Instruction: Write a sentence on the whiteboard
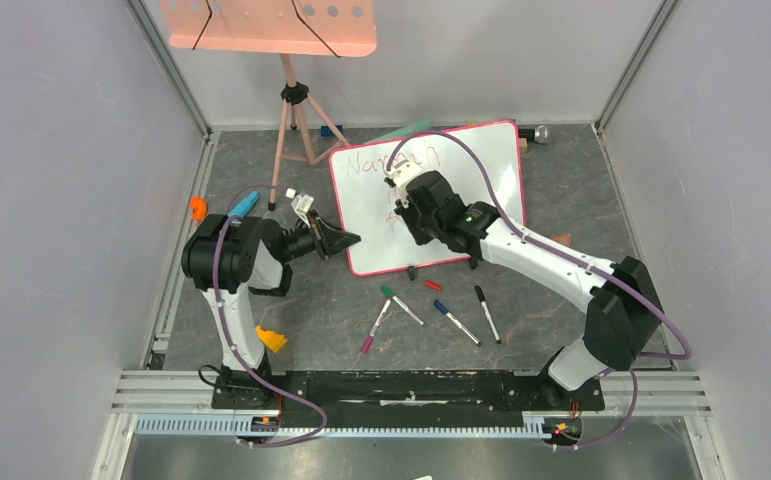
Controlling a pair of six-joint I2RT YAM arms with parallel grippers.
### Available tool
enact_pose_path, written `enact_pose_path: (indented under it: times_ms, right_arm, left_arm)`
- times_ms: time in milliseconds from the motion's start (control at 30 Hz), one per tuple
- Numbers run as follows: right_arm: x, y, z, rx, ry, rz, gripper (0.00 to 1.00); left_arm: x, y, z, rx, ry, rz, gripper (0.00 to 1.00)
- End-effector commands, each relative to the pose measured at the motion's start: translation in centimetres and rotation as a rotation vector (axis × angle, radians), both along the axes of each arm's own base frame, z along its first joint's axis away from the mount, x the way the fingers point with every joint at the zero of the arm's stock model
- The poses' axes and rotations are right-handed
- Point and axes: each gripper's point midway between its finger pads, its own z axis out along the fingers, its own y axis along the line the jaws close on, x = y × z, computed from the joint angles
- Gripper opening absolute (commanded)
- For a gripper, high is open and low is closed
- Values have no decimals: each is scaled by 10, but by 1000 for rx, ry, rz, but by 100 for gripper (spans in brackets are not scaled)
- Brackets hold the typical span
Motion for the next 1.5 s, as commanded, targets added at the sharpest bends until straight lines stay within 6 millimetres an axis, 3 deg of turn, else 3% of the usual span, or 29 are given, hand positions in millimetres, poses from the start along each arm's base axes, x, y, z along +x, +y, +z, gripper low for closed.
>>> enact_pose_path:
  times_ms: [0,167,500,1067,1467]
  right_arm:
    - [6,1,6,4,-30,-8,0]
    - [10,-9,8,-23,-46,-61,0]
    - [15,-11,13,-19,-65,-95,0]
    - [-13,-20,-16,-33,19,-36,0]
    - [-2,-14,-4,-18,-17,-52,0]
  left_arm:
    - [32,18,-1,58,-131,151,7]
    - [32,18,-1,59,-132,151,7]
    - [32,18,-1,60,-133,151,7]
    - [32,18,-1,57,-129,150,7]
    - [31,17,-1,57,-129,150,7]
